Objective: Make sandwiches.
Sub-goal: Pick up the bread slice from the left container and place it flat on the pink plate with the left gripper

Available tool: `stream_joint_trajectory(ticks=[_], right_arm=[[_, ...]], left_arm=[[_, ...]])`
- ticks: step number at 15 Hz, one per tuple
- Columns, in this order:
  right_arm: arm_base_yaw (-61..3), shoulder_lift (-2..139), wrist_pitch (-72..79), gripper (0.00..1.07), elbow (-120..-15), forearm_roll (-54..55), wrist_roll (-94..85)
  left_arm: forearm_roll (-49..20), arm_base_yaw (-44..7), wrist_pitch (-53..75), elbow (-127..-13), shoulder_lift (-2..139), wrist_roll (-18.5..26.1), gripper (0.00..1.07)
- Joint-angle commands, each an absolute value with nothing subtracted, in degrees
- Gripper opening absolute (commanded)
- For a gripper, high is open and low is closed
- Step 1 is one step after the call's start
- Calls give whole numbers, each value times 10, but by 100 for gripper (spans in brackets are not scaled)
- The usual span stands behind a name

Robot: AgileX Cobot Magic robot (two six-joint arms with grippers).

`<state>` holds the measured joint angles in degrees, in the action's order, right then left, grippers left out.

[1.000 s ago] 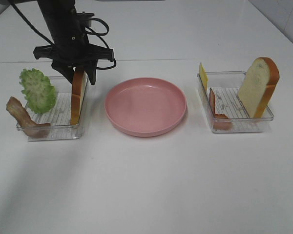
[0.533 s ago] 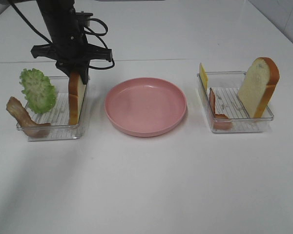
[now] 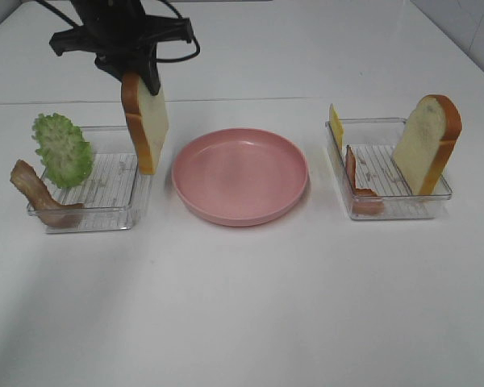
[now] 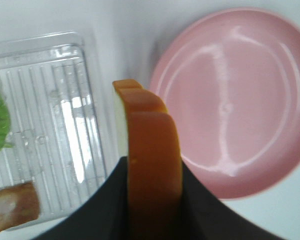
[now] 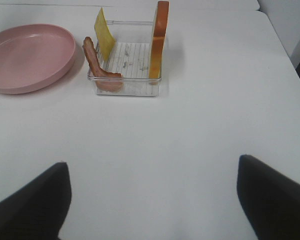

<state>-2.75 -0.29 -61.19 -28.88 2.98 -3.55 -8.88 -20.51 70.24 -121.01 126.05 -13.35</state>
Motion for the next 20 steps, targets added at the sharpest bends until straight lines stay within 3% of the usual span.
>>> stream_joint_trajectory(ticks=[1,6,10,20], right_arm=[[-23,-13,-607,85,-288,29,-43],[-23,-13,-607,85,-288,29,-43],[-23,-13,-607,85,-288,29,-43],[-23,-13,-607,85,-288,29,-43]], left_arm=[[-156,-207,724,-1215,1239,-99,0],[-286,-207,651,-1215,1262,-34,0],[-425,-207,611,-1215,1334,45,0],[-492,-207,565,-1215,1432,53,0]])
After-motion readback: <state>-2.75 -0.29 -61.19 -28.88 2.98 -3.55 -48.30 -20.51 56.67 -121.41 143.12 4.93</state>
